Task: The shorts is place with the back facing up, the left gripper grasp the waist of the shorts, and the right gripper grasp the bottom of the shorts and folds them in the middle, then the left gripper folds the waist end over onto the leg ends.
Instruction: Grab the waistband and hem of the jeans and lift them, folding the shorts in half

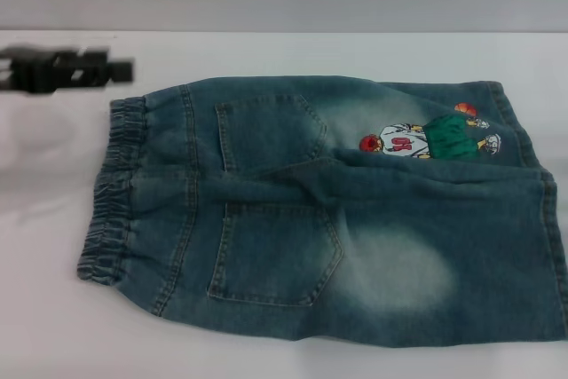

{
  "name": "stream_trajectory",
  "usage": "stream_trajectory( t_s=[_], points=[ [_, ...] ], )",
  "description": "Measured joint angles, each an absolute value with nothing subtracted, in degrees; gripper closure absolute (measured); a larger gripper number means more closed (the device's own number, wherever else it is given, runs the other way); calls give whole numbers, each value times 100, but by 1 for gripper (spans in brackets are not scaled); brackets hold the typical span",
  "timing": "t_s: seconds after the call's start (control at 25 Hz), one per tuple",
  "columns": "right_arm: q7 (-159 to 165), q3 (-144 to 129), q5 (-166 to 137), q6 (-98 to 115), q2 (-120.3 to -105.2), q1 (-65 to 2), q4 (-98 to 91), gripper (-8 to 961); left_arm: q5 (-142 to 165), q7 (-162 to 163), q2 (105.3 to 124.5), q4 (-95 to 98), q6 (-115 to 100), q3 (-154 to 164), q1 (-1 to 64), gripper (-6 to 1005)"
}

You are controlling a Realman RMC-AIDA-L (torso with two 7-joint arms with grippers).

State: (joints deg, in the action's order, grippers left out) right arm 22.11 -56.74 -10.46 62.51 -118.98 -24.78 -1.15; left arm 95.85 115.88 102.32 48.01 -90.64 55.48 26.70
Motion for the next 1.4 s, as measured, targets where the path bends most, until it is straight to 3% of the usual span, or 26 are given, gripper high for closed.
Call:
stream_trajectory(
  t_s=[0.88,1.4],
  points=[
    [1958,-5668,-1046,5731,-11858,-2611,-594,185,11916,12545,10404,5152,-9792,4066,1814,158],
    [1928,-5669,-1045,5729,-11865,-2689,-598,184,12662,12421,10803,5147,-9591,4088,1895,159]
  ],
)
